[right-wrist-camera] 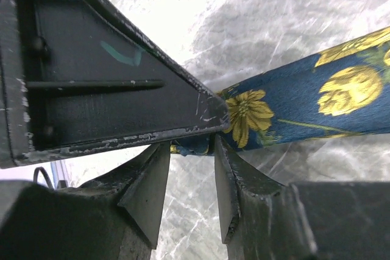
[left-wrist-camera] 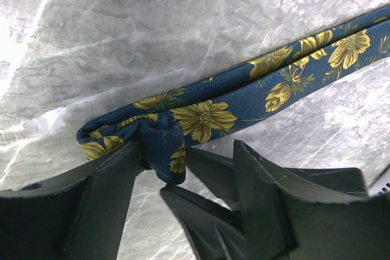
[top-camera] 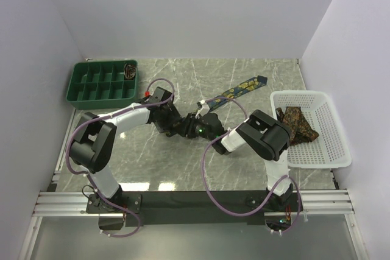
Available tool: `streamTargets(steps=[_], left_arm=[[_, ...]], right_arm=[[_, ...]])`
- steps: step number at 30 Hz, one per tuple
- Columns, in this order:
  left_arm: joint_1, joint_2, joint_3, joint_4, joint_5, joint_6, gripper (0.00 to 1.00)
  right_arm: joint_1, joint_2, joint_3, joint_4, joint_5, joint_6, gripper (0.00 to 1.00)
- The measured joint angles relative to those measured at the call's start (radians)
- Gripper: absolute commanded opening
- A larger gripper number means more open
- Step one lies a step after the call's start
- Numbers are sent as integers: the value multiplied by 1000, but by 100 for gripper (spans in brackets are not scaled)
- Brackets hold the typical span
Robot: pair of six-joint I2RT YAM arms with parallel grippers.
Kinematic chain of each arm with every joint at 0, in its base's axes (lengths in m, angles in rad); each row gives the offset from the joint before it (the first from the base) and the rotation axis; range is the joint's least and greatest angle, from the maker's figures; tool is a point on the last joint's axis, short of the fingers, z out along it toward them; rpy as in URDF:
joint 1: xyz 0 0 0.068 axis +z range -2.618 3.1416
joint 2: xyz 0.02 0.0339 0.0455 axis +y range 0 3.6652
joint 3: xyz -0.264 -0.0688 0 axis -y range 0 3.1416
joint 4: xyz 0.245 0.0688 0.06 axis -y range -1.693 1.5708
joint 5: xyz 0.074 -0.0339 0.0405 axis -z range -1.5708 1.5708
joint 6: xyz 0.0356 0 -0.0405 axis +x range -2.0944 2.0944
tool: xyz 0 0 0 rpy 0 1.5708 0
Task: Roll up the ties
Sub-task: Roll the tie
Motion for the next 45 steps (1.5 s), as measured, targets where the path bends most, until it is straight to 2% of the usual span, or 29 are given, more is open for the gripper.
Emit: streamTargets(steps=[8,16,25,27,29,34,36,38,43,45], left_arm=[[0,4,0,14,8,-15,69],[1,5,-1,17,11,-16,69],[1,6,-2,19,11,-19,69],[1,6,-2,21,11,-19,69],[1,6,-2,23,13,-19,69],[1,10,-3,31,18,-22,69],[2,10,-3,31,18,-23,69],[2,10,-3,31,18,-23,69],[2,10,-7,41,18,-23,69],[2,6,-16,55,18,-23,69]], right_arm=[[14,7,4,13,9,27,41],[16,7,4,13,83,47,41],[23,23,15,5,103,59,36],[23,28,17,5,103,60,37],[23,29,19,4,103,61,43],[24,30,26,-9,106,59,42],[24,31,30,-13,107,59,39],[26,33,33,-13,108,62,32],[28,37,37,-22,128,81,4],[27,38,37,-32,135,100,0]])
